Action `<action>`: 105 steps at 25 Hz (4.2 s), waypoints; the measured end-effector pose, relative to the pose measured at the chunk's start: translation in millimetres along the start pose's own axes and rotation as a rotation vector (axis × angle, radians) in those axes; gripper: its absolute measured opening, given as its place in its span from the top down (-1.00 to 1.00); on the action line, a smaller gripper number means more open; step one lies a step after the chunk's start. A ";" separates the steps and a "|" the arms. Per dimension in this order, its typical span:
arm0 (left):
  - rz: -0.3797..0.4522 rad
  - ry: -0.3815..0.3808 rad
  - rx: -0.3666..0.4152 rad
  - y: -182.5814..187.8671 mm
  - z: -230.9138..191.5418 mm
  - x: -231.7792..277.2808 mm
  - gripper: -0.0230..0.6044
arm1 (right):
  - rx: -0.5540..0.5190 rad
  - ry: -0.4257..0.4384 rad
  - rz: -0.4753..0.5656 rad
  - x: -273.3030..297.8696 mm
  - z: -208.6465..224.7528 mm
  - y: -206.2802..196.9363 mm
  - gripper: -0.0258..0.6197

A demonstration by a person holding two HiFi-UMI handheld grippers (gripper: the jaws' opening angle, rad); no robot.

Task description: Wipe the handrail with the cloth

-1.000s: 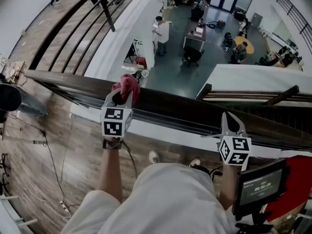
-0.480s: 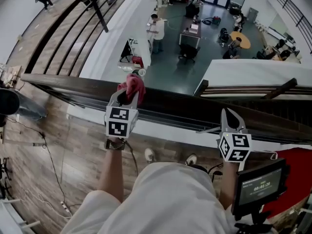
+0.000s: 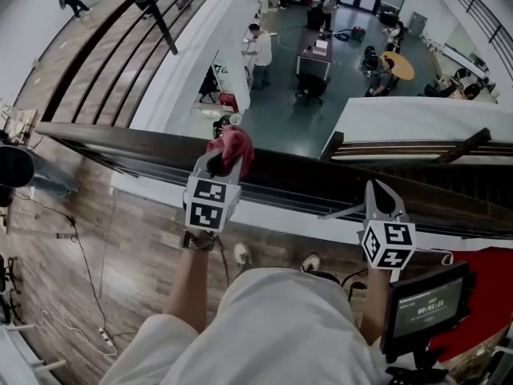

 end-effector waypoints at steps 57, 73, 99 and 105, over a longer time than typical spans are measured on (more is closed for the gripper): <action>0.033 -0.423 0.242 66.2 318.2 72.1 0.69 | -0.042 0.080 0.032 -25.3 76.4 -5.5 0.91; 0.002 -0.468 0.223 47.2 237.3 48.9 0.69 | -0.018 0.050 0.026 2.8 18.2 11.1 0.91; 0.038 -0.431 0.151 -1.9 66.4 3.7 0.69 | -0.053 -0.016 0.012 32.5 -95.0 29.7 0.91; 0.048 -0.411 0.123 -18.7 23.7 0.6 0.69 | -0.055 -0.024 0.008 43.2 -119.7 27.0 0.91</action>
Point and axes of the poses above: the fingertips, and each gripper's own axes: x forward along the fingers, z to its right, y out of its top, the point moved 3 cm from there along -x, backward along the fingers, and after that the axes turned 3 degrees about z, right-handed, at the moved point
